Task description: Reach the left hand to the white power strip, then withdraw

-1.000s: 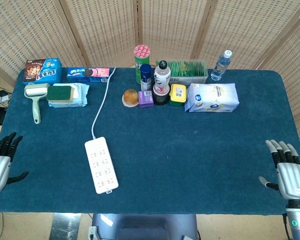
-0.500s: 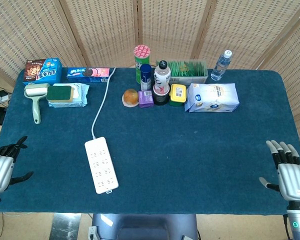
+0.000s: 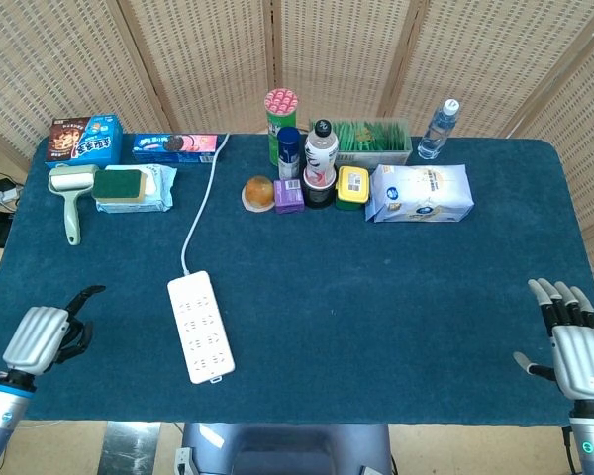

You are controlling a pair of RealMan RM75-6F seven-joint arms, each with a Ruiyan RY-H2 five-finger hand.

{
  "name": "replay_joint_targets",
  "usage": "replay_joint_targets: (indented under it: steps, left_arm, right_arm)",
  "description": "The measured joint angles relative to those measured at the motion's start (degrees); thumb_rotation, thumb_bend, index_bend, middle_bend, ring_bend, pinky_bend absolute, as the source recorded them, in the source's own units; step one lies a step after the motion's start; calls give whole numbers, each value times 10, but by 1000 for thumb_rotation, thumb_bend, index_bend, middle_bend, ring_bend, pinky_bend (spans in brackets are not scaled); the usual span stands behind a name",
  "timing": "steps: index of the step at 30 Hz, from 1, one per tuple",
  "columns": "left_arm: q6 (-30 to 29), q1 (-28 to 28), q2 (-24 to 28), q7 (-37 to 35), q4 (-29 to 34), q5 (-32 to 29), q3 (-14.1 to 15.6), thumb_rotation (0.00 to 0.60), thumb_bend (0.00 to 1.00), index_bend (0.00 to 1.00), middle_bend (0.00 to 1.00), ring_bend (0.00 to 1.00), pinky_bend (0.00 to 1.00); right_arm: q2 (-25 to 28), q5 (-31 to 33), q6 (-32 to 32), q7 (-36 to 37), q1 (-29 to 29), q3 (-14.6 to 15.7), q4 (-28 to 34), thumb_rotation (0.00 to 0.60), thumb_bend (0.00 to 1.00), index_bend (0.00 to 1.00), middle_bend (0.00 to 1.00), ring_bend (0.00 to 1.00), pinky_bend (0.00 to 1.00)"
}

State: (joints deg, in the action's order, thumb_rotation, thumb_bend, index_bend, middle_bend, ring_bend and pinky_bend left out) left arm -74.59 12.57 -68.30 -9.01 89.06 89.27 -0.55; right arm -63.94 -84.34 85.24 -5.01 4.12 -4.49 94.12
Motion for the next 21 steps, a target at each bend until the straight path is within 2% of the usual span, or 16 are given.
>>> replay_joint_targets:
  steps: [7, 13, 21]
  left_arm:
    - [69, 39, -3, 33, 36, -52, -21, 600, 632, 227, 1000, 1000, 1000]
    - [153, 85, -4, 78, 79, -127, -42, 600, 631, 250, 1000, 1000, 1000]
    - [197, 140, -23, 196, 120, -237, -64, 600, 631, 250, 1000, 1000, 1000]
  right_arm:
    - [2, 10, -11, 9, 2, -1, -3, 600, 0, 63, 89, 80, 9]
    - [6, 19, -21, 14, 4, -2, -3, 600, 0, 64, 88, 79, 9]
    - [7, 25, -27, 17, 5, -2, -4, 600, 0, 63, 88, 79, 9]
